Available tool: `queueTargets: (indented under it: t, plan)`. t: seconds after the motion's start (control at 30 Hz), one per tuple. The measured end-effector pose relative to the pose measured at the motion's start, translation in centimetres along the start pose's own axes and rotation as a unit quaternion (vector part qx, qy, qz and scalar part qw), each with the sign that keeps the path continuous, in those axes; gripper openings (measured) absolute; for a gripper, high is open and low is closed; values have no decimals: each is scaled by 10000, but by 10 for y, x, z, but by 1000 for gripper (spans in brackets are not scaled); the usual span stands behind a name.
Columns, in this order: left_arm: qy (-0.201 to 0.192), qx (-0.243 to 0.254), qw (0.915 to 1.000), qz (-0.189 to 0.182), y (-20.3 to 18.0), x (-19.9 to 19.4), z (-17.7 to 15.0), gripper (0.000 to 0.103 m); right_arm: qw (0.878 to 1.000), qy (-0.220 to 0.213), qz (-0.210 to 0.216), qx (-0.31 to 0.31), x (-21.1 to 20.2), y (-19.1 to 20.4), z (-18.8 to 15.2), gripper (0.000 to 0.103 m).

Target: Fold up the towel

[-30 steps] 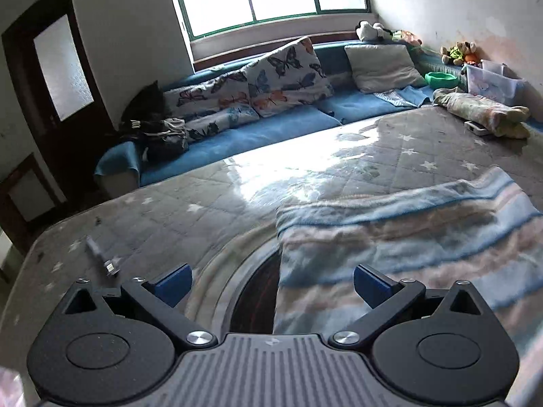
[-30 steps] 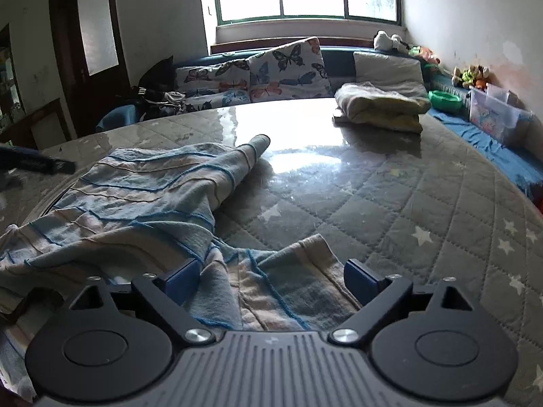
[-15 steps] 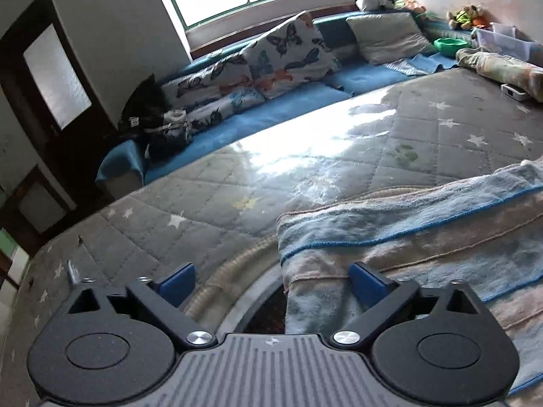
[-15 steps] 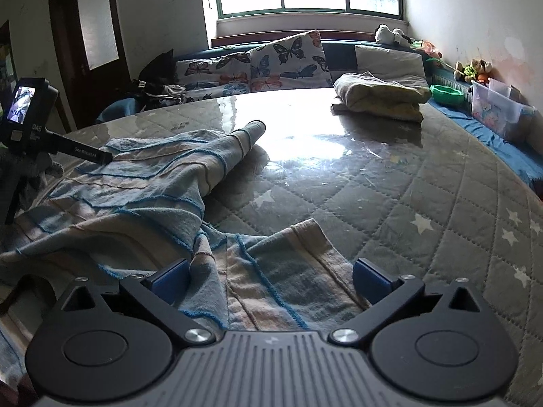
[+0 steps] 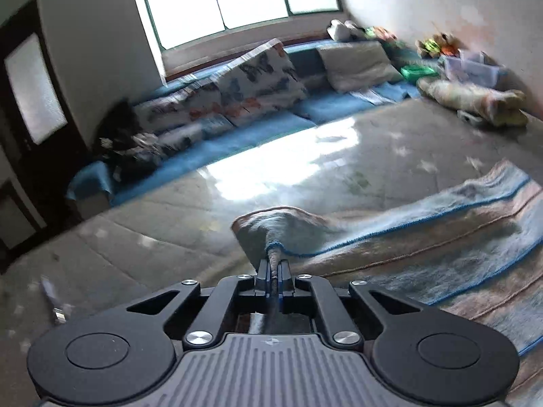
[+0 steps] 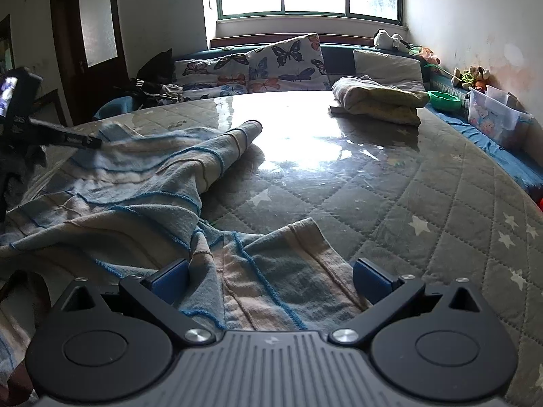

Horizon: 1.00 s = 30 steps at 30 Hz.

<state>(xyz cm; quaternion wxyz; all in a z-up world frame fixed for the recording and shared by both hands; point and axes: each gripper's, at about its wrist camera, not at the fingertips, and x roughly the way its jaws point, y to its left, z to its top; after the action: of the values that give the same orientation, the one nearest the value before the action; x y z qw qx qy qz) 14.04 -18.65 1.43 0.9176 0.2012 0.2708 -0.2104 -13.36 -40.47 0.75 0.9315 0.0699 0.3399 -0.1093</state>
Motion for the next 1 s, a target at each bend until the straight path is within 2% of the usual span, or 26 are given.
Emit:
queueTargets:
  t: [0.13,0.2,0.23,0.3,0.37,0.4,0.47,0.57,0.73,0.9,0.97,1.0]
  plan:
    - [-513,-377,9974,329,27,-35,10,3,10000,17,-36,-32,1,-1,0,103]
    - [-602,-569,9952,514,41,-51,10,3,9999,31,-89,-86,2,0,0,103]
    - [-535,-590,9946,666,47,-57,8,2,9999,58,-90,-94,2,-1,0,103]
    - [-136,-618,9938,916,58,-61,1,2,9998,112,-93,-111,2,-1,1,103]
    - [540,-645,9901,1120,67,-55,-11,3,9997,165,-93,-126,2,-2,3,102]
    - [737,-589,9880,1226,69,-53,-18,3,9998,178,23,-62,0,-5,7,99]
    - [880,-479,9850,1403,72,-57,-33,3,9998,109,176,-72,-4,-7,20,98]
    - [963,-496,9846,1374,73,-64,-46,3,9990,-64,354,-263,-7,-2,47,90]
    - [1022,-646,9842,1293,78,-60,-54,6,9912,-50,1296,-255,31,16,106,77]
    - [1020,-835,9834,1249,84,-59,-61,7,9811,424,1879,-173,100,46,144,66]
    - [1009,-855,9835,1235,85,-59,-62,8,9784,629,1966,-145,125,55,149,63]
    - [1008,-868,9834,1231,85,-59,-62,8,9769,726,2007,-123,136,59,150,57]
